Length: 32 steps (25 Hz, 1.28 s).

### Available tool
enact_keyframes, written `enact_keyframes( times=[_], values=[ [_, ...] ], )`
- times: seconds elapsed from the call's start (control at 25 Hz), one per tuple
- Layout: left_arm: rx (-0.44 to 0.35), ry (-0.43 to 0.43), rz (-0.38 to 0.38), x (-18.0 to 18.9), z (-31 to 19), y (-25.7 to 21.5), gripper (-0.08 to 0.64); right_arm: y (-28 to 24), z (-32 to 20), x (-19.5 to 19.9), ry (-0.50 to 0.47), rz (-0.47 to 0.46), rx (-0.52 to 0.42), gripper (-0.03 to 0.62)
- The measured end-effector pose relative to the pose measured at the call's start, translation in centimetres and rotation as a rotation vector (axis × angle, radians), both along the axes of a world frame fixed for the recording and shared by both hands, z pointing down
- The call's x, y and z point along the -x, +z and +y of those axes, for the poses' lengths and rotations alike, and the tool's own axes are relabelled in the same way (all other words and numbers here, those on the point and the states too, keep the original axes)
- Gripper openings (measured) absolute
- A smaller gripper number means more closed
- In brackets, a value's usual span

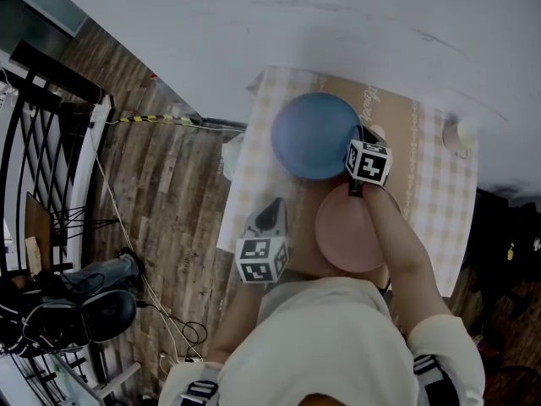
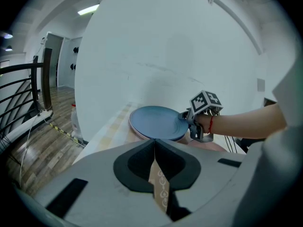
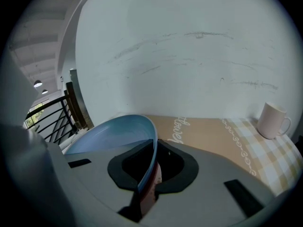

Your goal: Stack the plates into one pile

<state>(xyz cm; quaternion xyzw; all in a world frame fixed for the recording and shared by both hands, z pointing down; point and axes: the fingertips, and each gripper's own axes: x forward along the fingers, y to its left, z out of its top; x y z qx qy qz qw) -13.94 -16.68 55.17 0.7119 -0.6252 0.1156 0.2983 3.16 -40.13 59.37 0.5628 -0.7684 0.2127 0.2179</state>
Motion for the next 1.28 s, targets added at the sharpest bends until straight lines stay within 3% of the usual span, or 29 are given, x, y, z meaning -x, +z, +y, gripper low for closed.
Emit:
enact_keyframes(
  times=[0.56,0.8,1.28],
  values=[
    [0.004,0.011,0.002,-0.2,-0.5,0.1,0.003,1.4,-0.2,0.1,-0.027,0.075,0.043,0.026],
    [0.001,0.012,0.004,-0.1,-0.3,0.0,0.003,2.2,-0.3,0.0,0.001,0.040,0.094,0.026],
    [-0.008,-0.024,0.004,1.2,0.6,-0.2,0.003,1.6,0.1,0.2,-0.018,0.063,0.075,0.037]
  ],
)
